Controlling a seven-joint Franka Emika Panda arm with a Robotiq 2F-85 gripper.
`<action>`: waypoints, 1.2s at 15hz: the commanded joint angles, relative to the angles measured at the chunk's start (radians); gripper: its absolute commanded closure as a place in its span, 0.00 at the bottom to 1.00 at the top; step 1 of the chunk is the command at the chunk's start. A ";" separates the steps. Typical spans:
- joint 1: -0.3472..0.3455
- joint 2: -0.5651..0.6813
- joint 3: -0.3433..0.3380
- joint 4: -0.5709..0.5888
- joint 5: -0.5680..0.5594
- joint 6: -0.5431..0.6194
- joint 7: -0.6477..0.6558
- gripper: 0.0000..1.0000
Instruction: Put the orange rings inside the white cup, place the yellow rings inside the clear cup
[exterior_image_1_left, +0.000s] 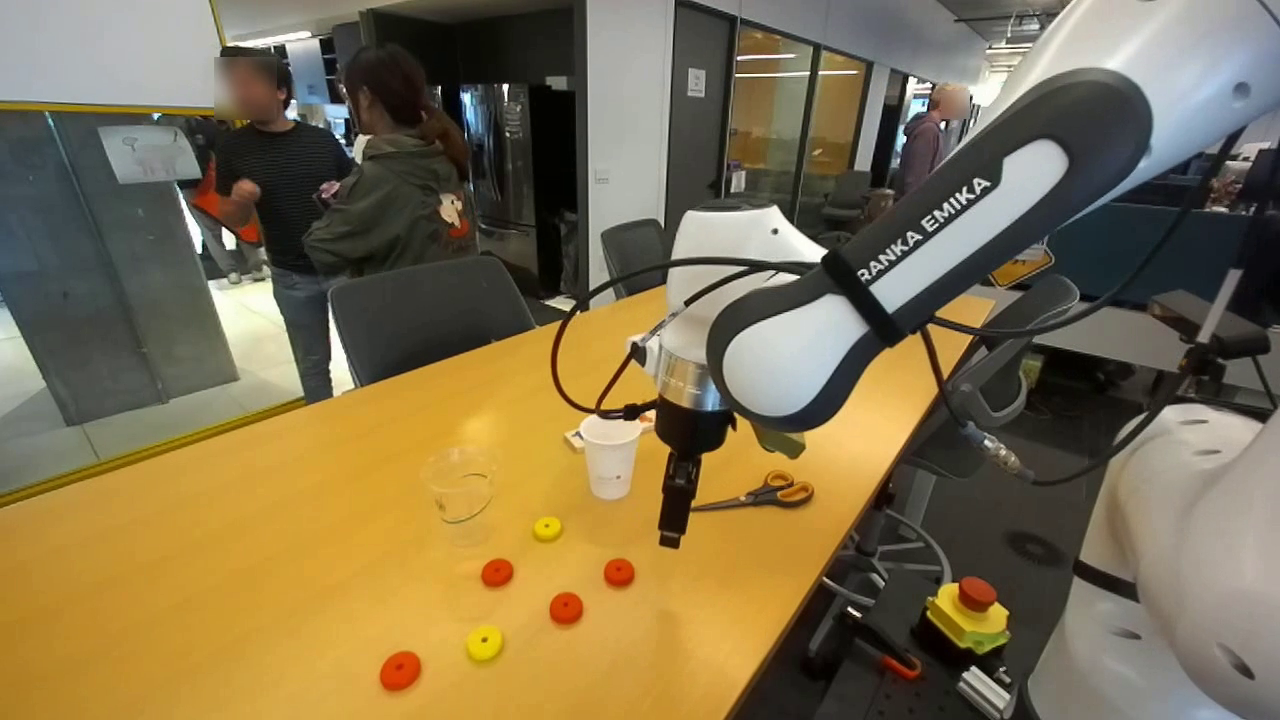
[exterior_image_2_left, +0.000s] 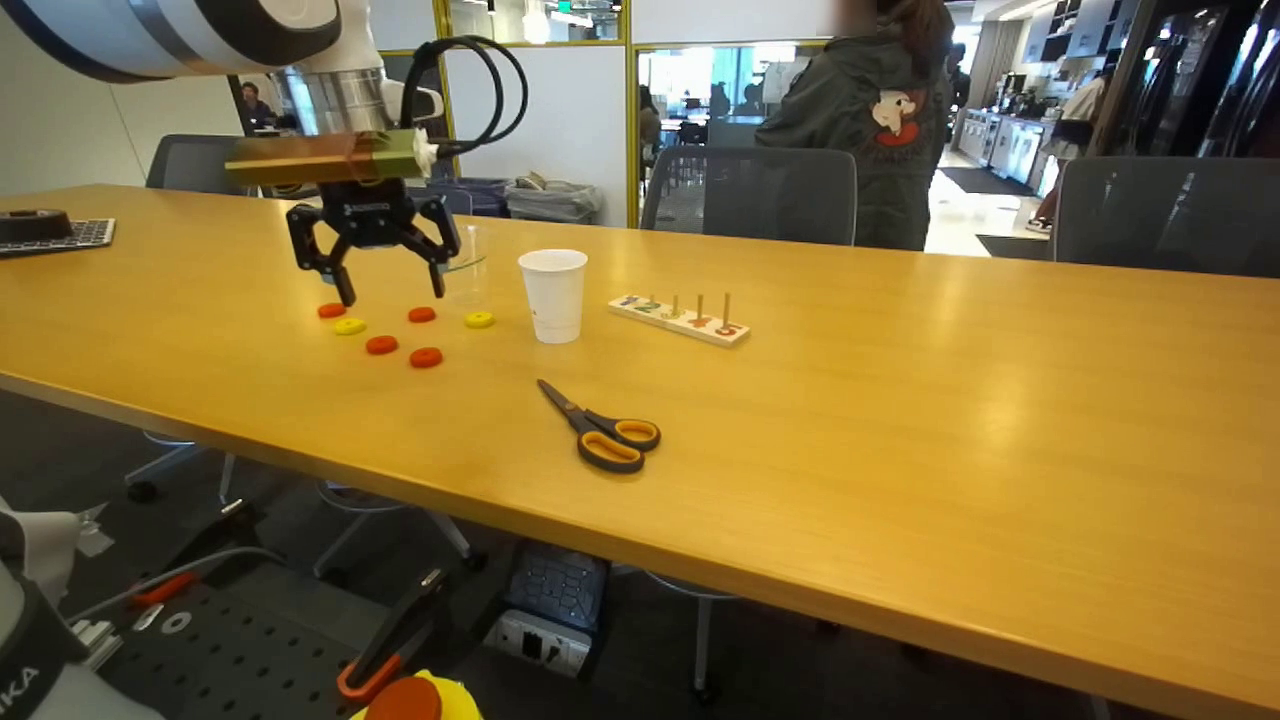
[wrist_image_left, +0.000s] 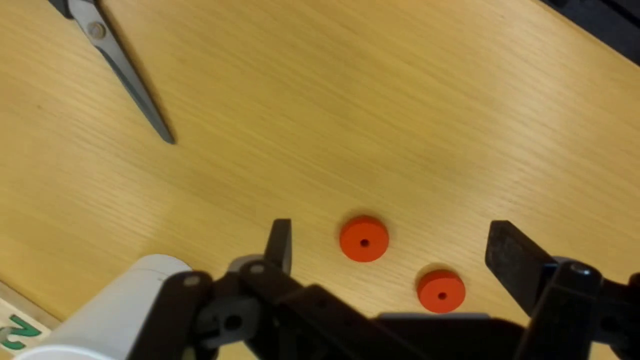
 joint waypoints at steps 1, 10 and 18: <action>0.034 0.090 0.028 0.001 -0.022 0.106 -0.048 0.00; 0.042 0.310 0.063 0.053 -0.028 0.261 -0.175 0.00; 0.005 0.394 0.086 0.136 -0.045 0.252 -0.215 0.00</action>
